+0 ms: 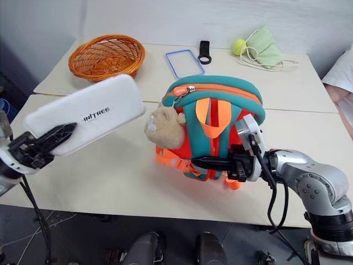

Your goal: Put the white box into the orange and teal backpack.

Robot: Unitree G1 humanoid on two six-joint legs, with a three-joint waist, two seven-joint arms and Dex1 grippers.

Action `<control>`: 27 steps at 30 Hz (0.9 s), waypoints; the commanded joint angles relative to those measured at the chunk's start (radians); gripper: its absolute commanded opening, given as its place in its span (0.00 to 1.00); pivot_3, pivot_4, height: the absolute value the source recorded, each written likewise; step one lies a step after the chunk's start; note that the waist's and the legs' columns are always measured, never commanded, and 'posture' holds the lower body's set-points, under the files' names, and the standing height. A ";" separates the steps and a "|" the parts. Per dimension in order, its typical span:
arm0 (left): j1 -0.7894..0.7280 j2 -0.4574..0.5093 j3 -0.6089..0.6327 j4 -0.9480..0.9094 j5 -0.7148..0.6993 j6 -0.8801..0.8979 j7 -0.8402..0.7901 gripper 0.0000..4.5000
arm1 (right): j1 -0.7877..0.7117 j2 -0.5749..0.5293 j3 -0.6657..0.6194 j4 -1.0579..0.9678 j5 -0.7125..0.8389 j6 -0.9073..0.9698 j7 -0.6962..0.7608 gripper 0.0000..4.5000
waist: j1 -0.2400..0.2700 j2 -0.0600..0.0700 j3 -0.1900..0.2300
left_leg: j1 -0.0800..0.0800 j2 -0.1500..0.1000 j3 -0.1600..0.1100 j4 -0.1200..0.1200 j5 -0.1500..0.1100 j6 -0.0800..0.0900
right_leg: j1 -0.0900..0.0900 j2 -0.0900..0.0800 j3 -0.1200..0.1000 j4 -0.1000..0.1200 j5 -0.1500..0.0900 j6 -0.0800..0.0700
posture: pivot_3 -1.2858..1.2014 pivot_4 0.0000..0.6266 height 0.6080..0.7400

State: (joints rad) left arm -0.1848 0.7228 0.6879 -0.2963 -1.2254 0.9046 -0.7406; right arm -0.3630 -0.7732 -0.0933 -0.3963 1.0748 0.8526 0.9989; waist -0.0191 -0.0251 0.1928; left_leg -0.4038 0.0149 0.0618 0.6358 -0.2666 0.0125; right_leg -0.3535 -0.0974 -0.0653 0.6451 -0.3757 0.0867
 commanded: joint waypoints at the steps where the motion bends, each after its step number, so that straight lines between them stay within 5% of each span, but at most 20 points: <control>1: -0.105 0.001 -0.080 -0.074 0.016 -0.079 0.005 0.26 | -0.001 -0.030 -0.002 -0.009 -0.008 0.002 0.055 0.01 | 0.012 0.000 0.000 | 0.000 0.000 0.000 0.000 0.000 0.001 | 0.000 0.000 0.000 0.000 0.000 0.000 | 0.52 0.24 1.00; 4: -0.150 0.019 -0.165 -0.089 0.036 -0.081 -0.028 0.26 | -0.013 -0.026 -0.006 0.002 -0.011 0.006 0.063 0.01 | 0.015 0.000 0.000 | 0.000 0.000 0.000 0.000 0.001 0.000 | 0.000 0.000 0.000 0.000 0.001 0.000 | 0.52 0.24 1.00; 18: -0.397 0.094 -0.659 0.134 0.566 -0.245 -0.166 0.26 | -0.037 -0.007 -0.007 -0.004 -0.037 0.012 0.044 0.01 | 0.021 0.000 0.000 | -0.001 0.000 0.002 0.001 0.002 -0.002 | 0.000 0.001 0.000 -0.001 0.001 0.000 | 0.52 0.24 1.00; 27: -0.772 -0.255 -0.910 0.393 0.757 -0.357 -0.197 0.26 | -0.030 0.008 0.007 -0.015 -0.034 0.018 0.044 0.01 | 0.044 0.000 0.000 | -0.005 -0.001 0.001 0.009 0.000 0.001 | 0.000 0.002 -0.002 0.000 0.002 0.001 | 0.52 0.24 1.00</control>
State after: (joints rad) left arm -0.9043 0.4906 -0.2088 0.0725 -0.4921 0.5931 -0.9094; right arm -0.3887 -0.7716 -0.0828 -0.3858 1.0284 0.8735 1.0358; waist 0.0251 -0.0253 0.1928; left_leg -0.4093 0.0137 0.0627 0.6461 -0.2666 0.0137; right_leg -0.3535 -0.0957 -0.0674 0.6452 -0.3736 0.0887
